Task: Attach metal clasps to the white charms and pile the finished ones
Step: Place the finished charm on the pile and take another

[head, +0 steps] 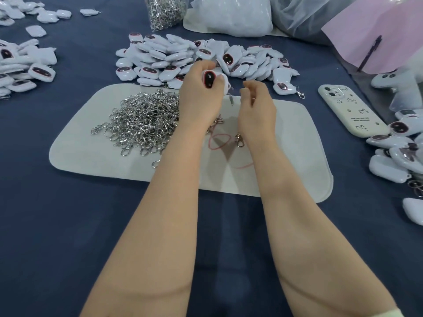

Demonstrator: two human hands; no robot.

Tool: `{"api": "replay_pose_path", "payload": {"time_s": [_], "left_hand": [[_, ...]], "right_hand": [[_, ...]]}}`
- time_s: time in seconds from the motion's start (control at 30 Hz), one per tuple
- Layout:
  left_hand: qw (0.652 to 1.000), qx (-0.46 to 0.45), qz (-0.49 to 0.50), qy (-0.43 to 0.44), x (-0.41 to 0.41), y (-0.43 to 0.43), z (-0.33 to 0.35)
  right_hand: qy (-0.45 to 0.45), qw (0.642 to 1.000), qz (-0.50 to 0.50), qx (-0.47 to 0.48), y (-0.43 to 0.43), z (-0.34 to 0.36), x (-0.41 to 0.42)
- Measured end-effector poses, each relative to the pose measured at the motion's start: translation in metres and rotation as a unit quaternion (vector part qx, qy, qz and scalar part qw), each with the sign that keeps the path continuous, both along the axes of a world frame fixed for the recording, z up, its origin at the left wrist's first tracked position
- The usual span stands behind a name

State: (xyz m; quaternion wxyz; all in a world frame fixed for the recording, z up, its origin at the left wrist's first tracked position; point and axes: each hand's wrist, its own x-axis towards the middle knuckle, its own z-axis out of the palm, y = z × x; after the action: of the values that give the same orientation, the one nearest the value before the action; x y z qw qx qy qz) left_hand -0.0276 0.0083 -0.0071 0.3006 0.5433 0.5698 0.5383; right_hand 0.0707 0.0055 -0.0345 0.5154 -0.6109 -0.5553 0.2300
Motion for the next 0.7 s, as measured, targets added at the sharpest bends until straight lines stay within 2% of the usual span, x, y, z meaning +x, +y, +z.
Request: {"api": "replay_pose_path", "payload": {"time_s": [0.1,0.17,0.27,0.4,0.57,0.7], "left_hand": [[0.996,-0.069,-0.001,-0.058,-0.001,0.002,-0.003],[0.994,-0.096,-0.019,-0.051,0.000,0.000,-0.004],[0.994,-0.104,-0.031,0.000,0.003,-0.003,0.000],[0.997,-0.079,-0.006,-0.016,0.014,-0.005,0.004],[0.991,-0.084,-0.029,-0.101,0.058,-0.008,0.008],[0.983,-0.107,-0.116,-0.090,0.118,-0.017,0.014]], "right_hand": [[0.069,0.997,-0.018,-0.022,0.004,0.002,0.002],[0.084,0.996,0.001,-0.027,0.004,0.003,0.001],[0.075,0.994,0.060,-0.045,0.001,0.005,0.001],[0.078,0.989,0.096,-0.079,-0.006,0.011,0.010],[0.043,0.996,0.028,-0.069,-0.020,0.029,0.047],[-0.024,0.995,-0.077,-0.066,-0.040,0.037,0.101]]}}
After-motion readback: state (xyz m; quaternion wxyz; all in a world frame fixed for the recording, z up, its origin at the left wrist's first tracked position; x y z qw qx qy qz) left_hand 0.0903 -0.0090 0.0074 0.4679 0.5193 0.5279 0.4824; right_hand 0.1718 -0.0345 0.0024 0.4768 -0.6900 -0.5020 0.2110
